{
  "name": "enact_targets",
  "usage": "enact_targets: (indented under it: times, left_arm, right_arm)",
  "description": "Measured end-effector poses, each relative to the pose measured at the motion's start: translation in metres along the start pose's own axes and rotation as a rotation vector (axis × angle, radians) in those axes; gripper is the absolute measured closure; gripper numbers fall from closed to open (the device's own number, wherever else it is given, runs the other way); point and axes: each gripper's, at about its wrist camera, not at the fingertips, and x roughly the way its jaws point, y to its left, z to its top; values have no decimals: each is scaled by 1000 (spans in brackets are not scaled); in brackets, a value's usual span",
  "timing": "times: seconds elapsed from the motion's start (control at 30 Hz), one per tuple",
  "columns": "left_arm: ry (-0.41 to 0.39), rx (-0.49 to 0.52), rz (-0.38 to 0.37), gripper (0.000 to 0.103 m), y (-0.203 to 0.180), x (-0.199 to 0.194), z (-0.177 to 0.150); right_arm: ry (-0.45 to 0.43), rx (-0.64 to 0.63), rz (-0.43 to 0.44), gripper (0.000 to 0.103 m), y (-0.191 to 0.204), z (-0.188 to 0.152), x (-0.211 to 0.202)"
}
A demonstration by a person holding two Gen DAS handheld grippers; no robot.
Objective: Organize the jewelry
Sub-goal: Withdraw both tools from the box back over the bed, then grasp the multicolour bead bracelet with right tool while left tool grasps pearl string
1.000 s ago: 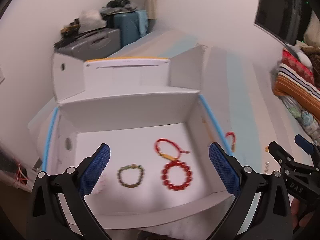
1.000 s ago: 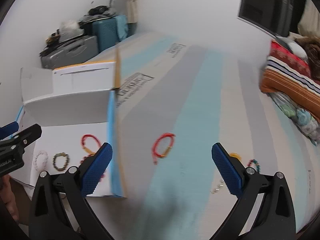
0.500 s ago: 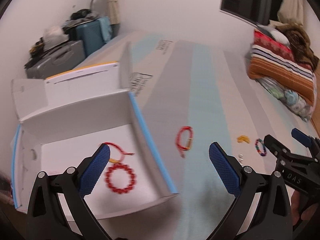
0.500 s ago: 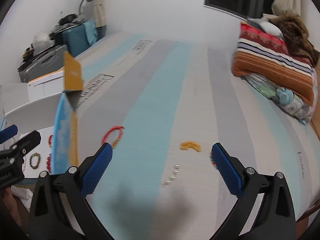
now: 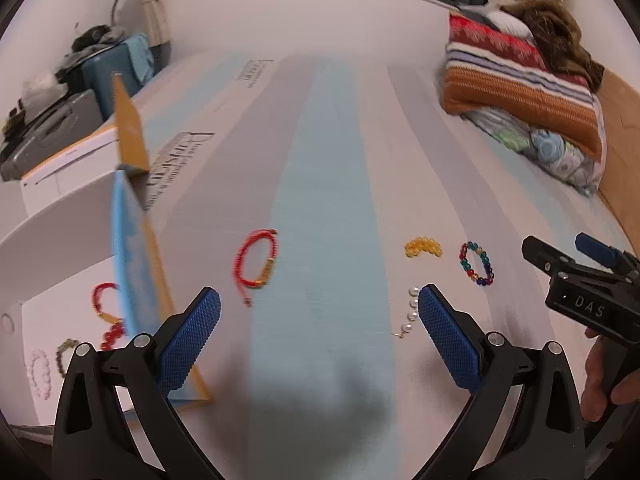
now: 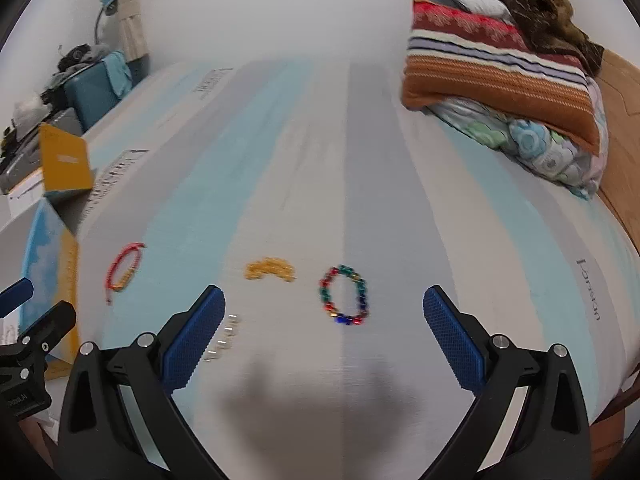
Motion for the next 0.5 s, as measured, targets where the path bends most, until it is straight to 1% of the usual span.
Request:
enact_targets:
  times: [0.23, 0.5]
  left_arm:
    - [23, 72, -29, 6, -36, 34, -9]
    - [76, 123, -63, 6, -64, 82, -29]
  right_arm:
    - [48, 23, -20, 7, -29, -5, 34]
    - [113, 36, -26, 8, -43, -13, 84]
